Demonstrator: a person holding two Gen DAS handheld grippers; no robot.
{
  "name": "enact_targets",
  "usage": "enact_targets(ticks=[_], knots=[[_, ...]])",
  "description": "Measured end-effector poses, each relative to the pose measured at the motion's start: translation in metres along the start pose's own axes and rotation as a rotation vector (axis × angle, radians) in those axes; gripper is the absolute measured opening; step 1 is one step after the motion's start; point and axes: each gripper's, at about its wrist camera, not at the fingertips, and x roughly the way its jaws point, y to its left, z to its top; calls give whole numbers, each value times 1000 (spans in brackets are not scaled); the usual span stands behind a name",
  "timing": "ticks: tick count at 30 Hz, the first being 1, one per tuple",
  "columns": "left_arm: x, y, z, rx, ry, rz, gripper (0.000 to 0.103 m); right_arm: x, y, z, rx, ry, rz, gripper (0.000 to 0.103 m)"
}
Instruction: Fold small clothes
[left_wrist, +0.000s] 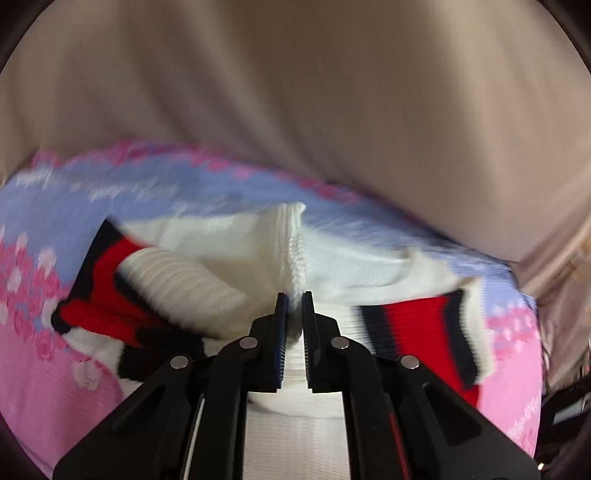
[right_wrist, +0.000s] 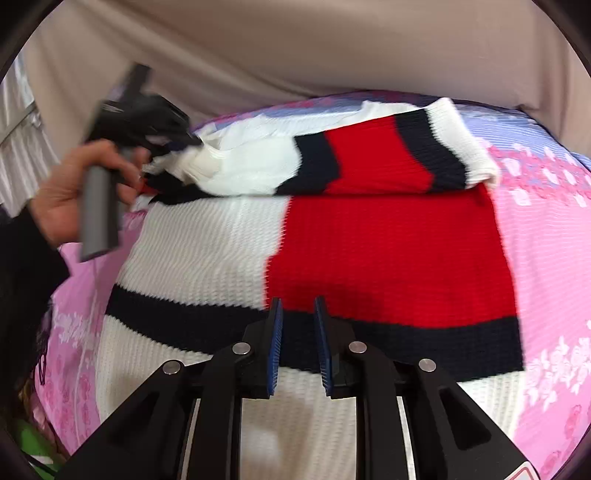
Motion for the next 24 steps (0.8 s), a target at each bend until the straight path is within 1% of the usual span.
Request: enact_targets(ticks=[2, 3, 4, 5, 7, 8, 9, 11, 12, 15, 18, 21, 24], knots=[[-11, -43, -3, 51, -9, -107, 7, -9, -9, 1, 11, -17, -15, 18], [-8, -55, -5, 65, 2, -147, 7, -13, -14, 3, 14, -26, -26, 18], [-4, -74, -10, 94, 27, -189, 10, -16, -18, 4, 16, -33, -35, 18], [3, -88, -17, 128, 45, -199, 12, -19, -23, 4, 18, -39, -44, 18], [14, -104, -35, 187, 61, -142, 13, -21, -32, 6, 24, -46, -67, 25], [19, -103, -43, 191, 75, -114, 16, -21, -39, 7, 30, -49, -78, 26], [21, -100, -48, 179, 85, -105, 17, -21, -44, 8, 37, -49, -85, 26], [16, -73, -59, 112, 95, -71, 18, -23, -56, 13, 49, -59, -91, 28], [14, -62, -61, 88, 92, -45, 20, -25, -60, 16, 51, -69, -93, 31], [2, -14, -71, 15, 79, 92, 27, -19, -75, 36, 65, -105, -81, 43], [-2, 26, -77, -57, 90, 192, 30, 0, -95, 67, 81, -133, -107, 44], [-4, 51, -81, -98, 104, 236, 30, 27, -121, 95, 153, -139, -144, 44], [-5, 59, -84, -100, 103, 269, 31, 50, -132, 108, 173, -109, -171, 44]])
